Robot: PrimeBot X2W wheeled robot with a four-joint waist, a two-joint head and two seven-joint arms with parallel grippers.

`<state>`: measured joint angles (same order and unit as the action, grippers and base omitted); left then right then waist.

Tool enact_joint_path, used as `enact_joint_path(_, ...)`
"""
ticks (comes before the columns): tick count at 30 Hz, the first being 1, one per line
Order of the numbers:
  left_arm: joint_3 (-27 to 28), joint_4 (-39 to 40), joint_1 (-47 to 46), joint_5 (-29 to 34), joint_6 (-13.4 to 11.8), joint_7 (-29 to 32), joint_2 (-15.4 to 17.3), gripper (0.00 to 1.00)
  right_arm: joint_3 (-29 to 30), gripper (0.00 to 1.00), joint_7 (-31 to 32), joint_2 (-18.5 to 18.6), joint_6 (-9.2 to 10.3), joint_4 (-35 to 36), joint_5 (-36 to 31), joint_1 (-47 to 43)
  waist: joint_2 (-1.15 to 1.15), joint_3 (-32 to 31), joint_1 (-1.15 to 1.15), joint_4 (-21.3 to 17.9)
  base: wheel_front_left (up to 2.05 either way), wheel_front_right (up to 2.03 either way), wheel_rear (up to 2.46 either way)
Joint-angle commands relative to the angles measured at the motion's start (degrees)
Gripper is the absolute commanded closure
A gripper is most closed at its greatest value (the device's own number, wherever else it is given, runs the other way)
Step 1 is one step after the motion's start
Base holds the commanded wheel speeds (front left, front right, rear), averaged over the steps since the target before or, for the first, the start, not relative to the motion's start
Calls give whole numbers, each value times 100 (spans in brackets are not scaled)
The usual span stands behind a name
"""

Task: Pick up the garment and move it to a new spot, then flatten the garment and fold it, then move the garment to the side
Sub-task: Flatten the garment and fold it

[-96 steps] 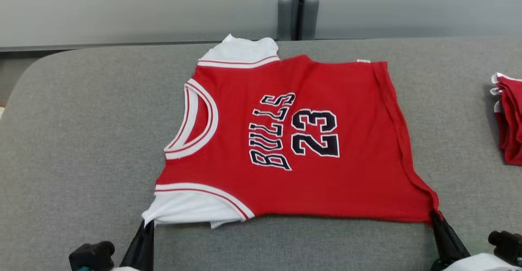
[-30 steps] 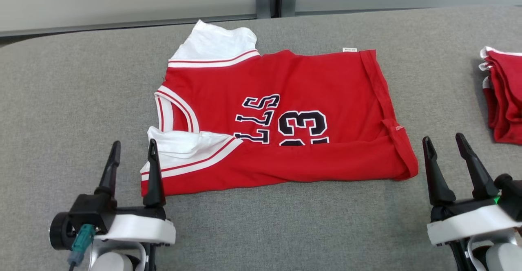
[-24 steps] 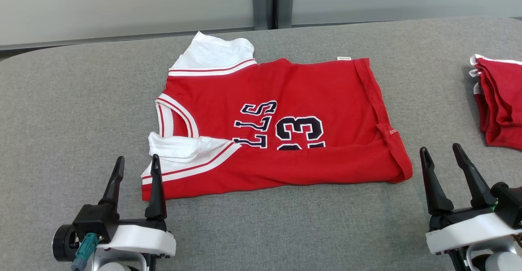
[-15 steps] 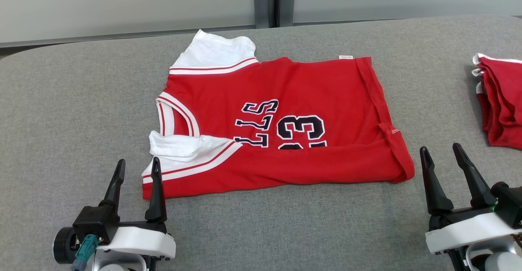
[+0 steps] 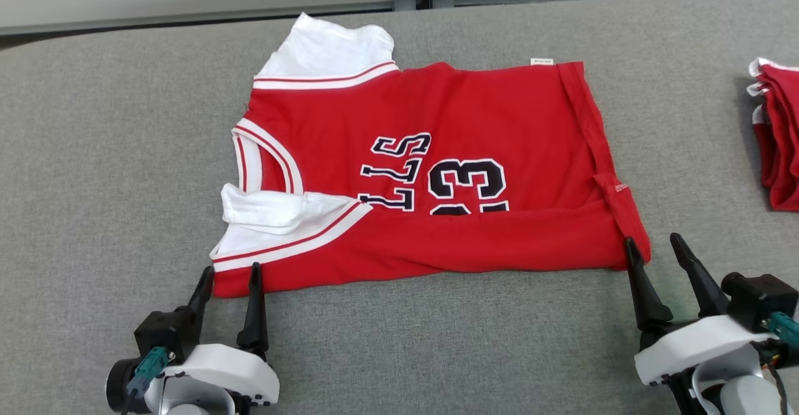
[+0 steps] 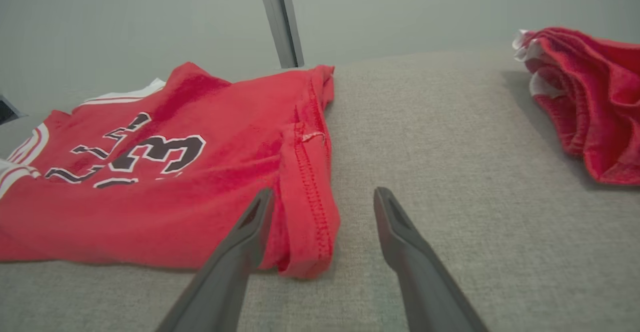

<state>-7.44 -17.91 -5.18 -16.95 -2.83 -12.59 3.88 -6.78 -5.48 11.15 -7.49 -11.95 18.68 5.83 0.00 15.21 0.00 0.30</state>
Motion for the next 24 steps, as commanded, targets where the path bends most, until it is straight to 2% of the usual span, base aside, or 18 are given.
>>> enact_joint_path(1, -9, -85, -118, -54, 42, 31, 3, 0, -24, 0, -27, -5, -1, -120, 65, 115, 0, 126, 0, 14, 0, 0, 0)
enact_joint_path(10, -105, -555, -435, -342, 67, 145, -45, 0, -431, 0, -4, -62, -1, -1199, 468, 742, 0, 404, 0, 41, 0, 0, 0)
enact_joint_path(11, -133, -577, -451, -365, 79, 164, -50, 22, -460, 5, -42, -67, -1, -1275, 504, 788, 0, 409, 0, 44, 0, 0, 0)
enact_joint_path(12, -167, -599, -460, -404, 123, 203, -54, 77, -511, 62, -12, -79, -1, -1348, 560, 810, 0, 406, 0, 48, 0, 0, 0)
enact_joint_path(13, -185, -610, -467, -437, 127, 217, -56, 100, -554, 100, -6, -67, -1, -1400, 585, 831, 0, 405, 0, 52, 0, 0, 0)
enact_joint_path(24, -193, -107, -93, -692, 141, 463, 80, 100, -613, 100, -178, 46, 1, -1319, 911, 611, 0, 68, 0, 54, 0, 0, 0)
